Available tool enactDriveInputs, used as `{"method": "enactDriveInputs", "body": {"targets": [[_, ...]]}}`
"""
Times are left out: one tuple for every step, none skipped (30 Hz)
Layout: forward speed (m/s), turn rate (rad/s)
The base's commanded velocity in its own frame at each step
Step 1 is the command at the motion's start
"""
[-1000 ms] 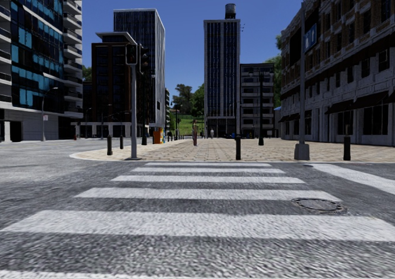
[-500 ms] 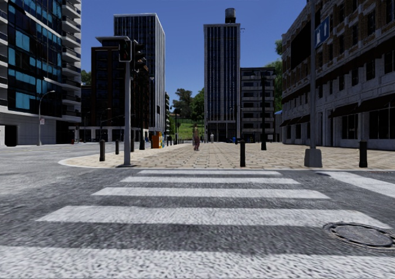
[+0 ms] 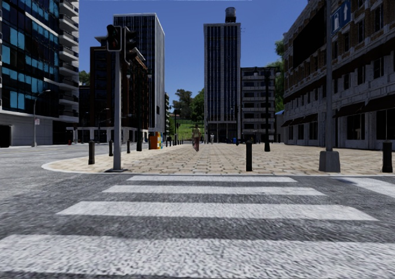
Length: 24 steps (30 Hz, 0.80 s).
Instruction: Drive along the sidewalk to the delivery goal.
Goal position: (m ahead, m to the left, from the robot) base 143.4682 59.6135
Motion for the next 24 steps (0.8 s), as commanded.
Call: {"method": "enactDriveInputs", "body": {"targets": [[2.00, 0.00], [2.00, 0.00], [2.00, 0.00], [2.00, 0.00], [2.00, 0.00], [2.00, 0.00], [2.00, 0.00], [2.00, 0.00], [2.00, 0.00], [2.00, 0.00], [2.00, 0.00], [2.00, 0.00], [2.00, -0.12], [2.00, -0.21], [2.00, -0.21], [2.00, -0.24], [2.00, -0.24], [2.00, -0.24], [2.00, -0.24], [2.00, -0.24], [2.00, -0.24], [2.00, -0.24], [2.00, -0.24], [2.00, -0.24]]}}
